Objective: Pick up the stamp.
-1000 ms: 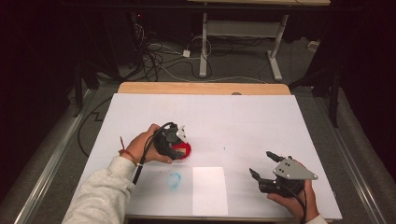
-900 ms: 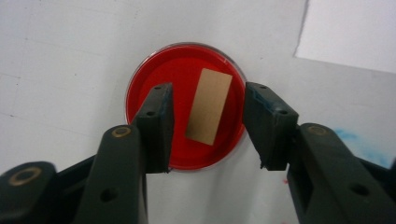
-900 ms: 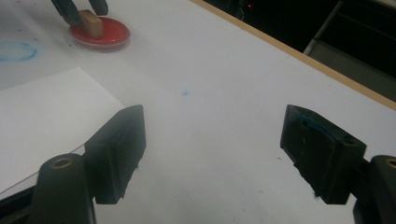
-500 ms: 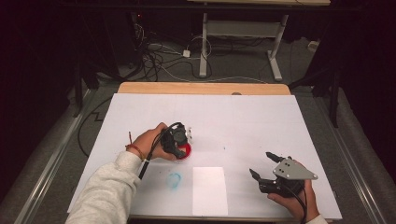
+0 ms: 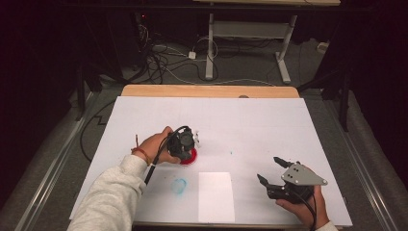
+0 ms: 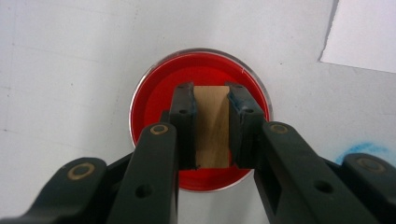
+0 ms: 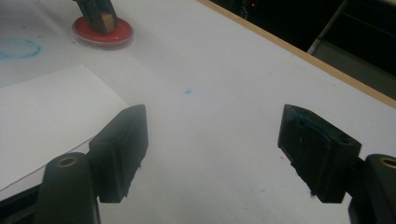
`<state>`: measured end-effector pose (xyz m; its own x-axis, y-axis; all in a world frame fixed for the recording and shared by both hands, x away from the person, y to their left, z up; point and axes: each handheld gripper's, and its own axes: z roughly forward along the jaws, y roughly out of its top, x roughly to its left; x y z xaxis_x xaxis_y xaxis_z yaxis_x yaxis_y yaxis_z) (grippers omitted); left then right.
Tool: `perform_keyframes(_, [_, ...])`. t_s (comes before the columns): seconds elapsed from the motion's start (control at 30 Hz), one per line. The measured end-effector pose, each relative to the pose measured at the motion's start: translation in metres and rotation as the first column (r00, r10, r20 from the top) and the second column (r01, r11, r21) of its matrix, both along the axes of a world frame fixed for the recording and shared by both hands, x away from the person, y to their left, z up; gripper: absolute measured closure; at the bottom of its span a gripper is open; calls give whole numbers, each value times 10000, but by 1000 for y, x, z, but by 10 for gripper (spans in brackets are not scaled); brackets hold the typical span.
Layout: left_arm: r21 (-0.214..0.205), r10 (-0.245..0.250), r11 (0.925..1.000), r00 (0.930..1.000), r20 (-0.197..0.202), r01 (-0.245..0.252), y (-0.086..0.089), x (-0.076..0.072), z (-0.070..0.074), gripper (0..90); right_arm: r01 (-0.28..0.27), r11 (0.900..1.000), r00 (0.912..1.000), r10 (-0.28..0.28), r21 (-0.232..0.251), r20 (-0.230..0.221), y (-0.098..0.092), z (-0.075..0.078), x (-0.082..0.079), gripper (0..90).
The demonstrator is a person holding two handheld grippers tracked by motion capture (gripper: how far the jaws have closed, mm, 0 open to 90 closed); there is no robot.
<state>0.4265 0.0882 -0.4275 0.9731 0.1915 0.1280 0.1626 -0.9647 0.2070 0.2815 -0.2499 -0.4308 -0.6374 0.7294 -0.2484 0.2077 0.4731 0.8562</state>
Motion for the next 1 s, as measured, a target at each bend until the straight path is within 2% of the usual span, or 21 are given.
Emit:
perform_keyframes(0.2, [-203,262,9994,9994,-213,-267,3,2,0,729,-28,10000,10000,28,15,24,0,0,0,249])
perform_keyframes(0.27, [-207,287,9994,9993,-234,-292,4,3,0,686,9,10000,10000,-9,-16,-4,0,0,0,249])
perform_keyframes(0.33, [-268,373,9989,9990,-232,-379,5,3,1,679,-6,10000,10000,6,1,12,0,0,0,250])
perform_keyframes(0.4, [-201,411,9989,9990,-200,-415,5,3,0,689,-22,10000,10000,22,17,13,0,0,0,252])
perform_keyframes(0.47, [-258,293,9992,9990,-333,-301,6,2,0,732,2,10000,10000,-2,0,27,0,1,0,253])
perform_keyframes(0.6, [-129,92,9999,9991,-410,-98,6,2,1,735,23,10000,10000,-23,80,-17,-1,0,0,258])
perform_keyframes(0.83, [-324,372,9987,9975,-597,-391,9,4,-1,737,6,10000,10000,-6,54,42,-1,1,0,269])
perform_keyframes(1.0, [-296,579,9978,9964,-625,-598,8,4,-2,737,61,10000,9999,-62,55,83,-1,2,-1,271])
